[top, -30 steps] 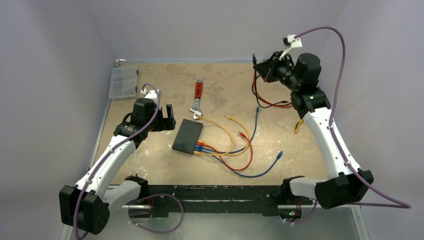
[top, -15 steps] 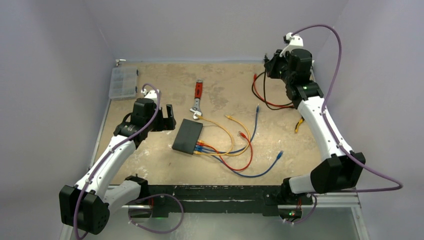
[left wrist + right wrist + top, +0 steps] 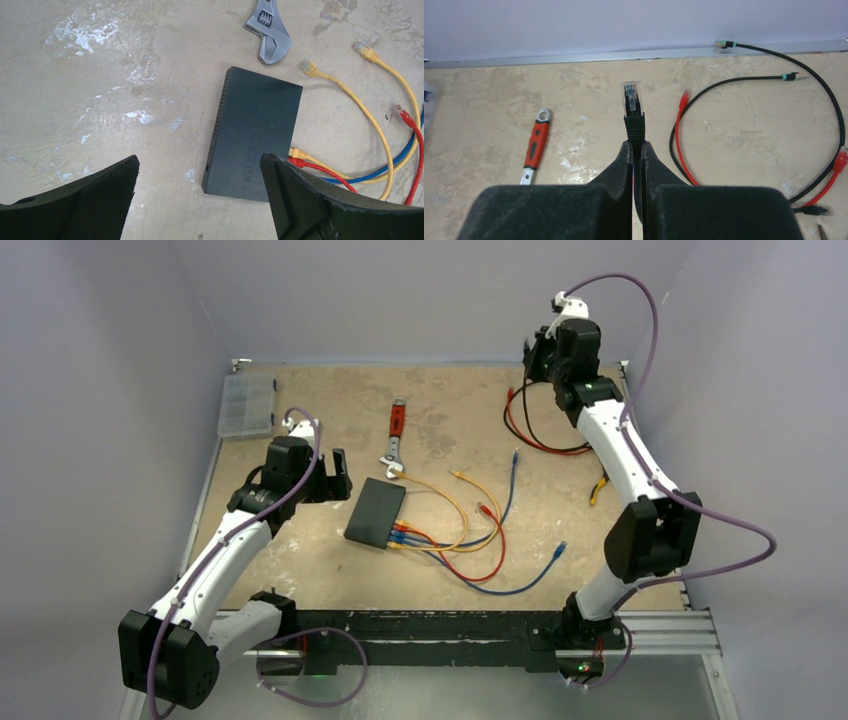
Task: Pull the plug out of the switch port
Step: Place the connector at the center of the board.
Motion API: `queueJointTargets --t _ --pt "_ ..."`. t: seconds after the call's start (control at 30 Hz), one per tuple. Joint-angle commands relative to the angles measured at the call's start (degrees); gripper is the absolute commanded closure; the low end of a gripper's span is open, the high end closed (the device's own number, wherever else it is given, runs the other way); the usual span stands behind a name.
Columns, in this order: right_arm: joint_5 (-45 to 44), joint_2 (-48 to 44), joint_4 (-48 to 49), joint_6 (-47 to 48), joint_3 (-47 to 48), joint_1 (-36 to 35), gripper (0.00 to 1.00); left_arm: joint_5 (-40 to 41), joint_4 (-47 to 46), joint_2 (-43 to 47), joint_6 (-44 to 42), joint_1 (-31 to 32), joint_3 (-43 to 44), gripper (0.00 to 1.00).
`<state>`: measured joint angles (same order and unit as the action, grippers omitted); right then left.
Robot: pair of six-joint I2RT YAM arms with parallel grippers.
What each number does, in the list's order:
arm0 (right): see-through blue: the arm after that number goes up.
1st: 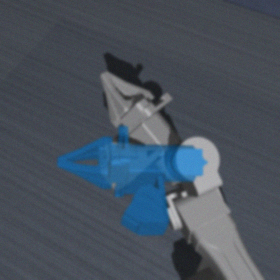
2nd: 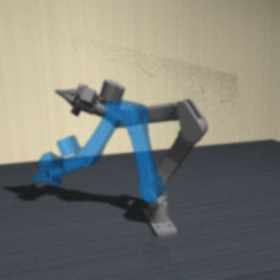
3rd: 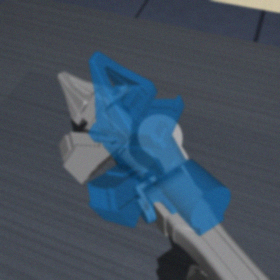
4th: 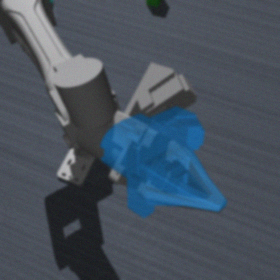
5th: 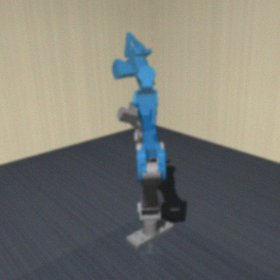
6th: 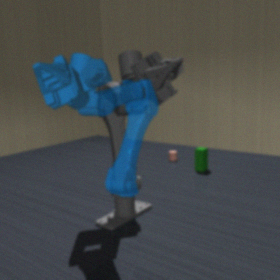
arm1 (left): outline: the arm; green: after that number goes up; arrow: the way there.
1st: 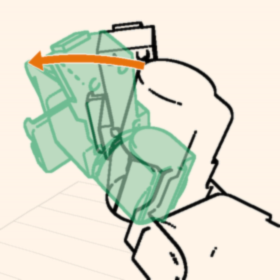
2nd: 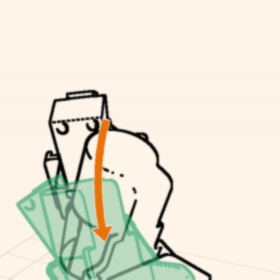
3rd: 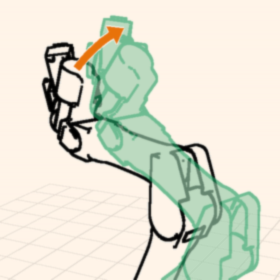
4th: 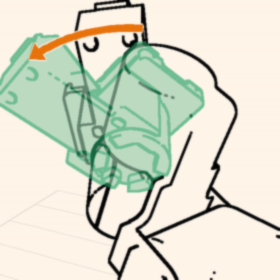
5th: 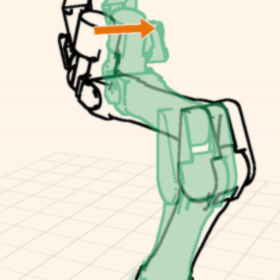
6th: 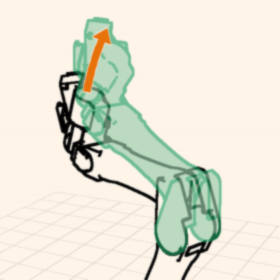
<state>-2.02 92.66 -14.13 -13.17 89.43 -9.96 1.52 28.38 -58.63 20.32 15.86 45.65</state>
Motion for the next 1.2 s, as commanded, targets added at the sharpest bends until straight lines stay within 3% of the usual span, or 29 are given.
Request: queueJointTargets --t 0.0,0.53,0.8,1.17 --pt "-3.56 4.07 1.64 1.40 4.32 0.28 1.00 -0.55 -0.98 0.44 -0.80 -0.21 0.26 0.08" --pt "-2.91 17.53 0.06 0.89 13.78 0.96 0.98 -0.29 -0.87 1.12 -0.72 -0.21 -0.08 0.08" --pt "-1.86 17.45 0.31 0.16 14.25 2.20 0.56 -0.72 -1.08 0.90 -0.80 -0.21 -0.12 0.08" --pt "4.52 14.31 2.61 -0.65 9.65 2.25 0.22 -1.25 -1.22 0.47 -0.87 -0.21 -0.21 0.08"
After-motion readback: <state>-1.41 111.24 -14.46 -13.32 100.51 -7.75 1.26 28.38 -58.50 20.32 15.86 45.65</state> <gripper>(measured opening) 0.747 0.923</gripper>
